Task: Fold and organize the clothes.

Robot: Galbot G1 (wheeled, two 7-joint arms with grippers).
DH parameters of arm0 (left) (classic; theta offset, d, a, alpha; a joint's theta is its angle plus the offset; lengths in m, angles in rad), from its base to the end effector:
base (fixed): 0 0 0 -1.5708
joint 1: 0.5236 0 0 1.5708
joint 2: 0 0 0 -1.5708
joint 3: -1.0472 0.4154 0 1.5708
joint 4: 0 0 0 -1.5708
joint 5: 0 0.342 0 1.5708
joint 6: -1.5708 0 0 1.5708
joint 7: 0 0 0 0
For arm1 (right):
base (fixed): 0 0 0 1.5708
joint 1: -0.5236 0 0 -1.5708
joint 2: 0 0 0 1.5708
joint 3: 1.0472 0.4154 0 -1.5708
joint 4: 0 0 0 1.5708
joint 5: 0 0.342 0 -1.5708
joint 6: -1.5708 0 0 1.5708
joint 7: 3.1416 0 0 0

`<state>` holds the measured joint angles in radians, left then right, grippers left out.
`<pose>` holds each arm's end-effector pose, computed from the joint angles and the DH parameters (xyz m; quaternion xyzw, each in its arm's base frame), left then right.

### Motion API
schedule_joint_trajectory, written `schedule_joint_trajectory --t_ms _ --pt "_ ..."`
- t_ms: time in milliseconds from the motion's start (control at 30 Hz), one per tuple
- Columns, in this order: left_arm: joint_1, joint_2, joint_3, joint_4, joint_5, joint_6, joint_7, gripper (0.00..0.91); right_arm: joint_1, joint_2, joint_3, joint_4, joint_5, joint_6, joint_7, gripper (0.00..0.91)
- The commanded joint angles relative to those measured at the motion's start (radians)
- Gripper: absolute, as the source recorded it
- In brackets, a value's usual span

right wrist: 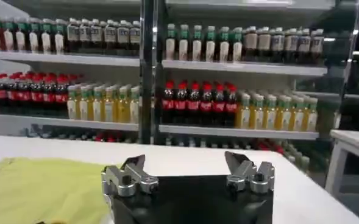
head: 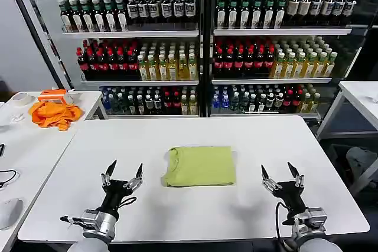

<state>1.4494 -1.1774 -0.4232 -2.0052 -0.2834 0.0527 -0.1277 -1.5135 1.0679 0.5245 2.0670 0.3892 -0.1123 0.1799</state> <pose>0.1812 0.0753 -0.3625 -0.0598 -0.9973 -0.0241 0.0363 0.1692 -0.1220 -0.3328 0.0241 -0.9970 0.0413 0.0601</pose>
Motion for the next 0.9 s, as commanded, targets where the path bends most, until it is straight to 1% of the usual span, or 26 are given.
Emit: schedule_joint_trajectory --t_ms 33,67,133,233,533,667,833,900 --pt "0.019 -0.004 -0.003 -0.027 0.019 0.031 0.008 0.907 -0.01 0.006 0.014 0.005 -0.041 0.028 0.007 0.907" --pt "0.021 -0.002 -0.006 -0.025 0.018 0.03 0.008 0.907 -0.01 0.014 0.012 0.007 -0.065 0.028 0.007 0.907" --pt "0.026 0.004 -0.012 -0.024 0.016 0.029 0.008 0.907 -0.016 0.021 0.011 0.013 -0.079 0.026 0.002 0.907" --pt "0.03 0.009 -0.02 -0.03 0.016 0.027 0.008 0.907 -0.028 0.026 0.017 0.022 -0.076 0.025 -0.019 0.907" --pt "0.046 -0.005 -0.02 -0.043 0.025 0.029 0.012 0.907 -0.036 0.029 0.038 0.04 -0.06 0.018 -0.032 0.907" --pt "0.059 -0.011 -0.021 -0.046 0.027 0.032 0.015 0.907 -0.042 0.037 0.034 0.042 -0.06 0.03 -0.047 0.907" --pt "0.074 -0.014 -0.02 -0.05 0.032 0.036 0.023 0.907 -0.045 0.033 0.041 0.053 -0.058 0.022 -0.047 0.907" --pt "0.077 -0.014 -0.022 -0.059 0.032 0.035 0.023 0.907 -0.038 0.039 0.038 0.054 -0.026 0.007 -0.027 0.907"
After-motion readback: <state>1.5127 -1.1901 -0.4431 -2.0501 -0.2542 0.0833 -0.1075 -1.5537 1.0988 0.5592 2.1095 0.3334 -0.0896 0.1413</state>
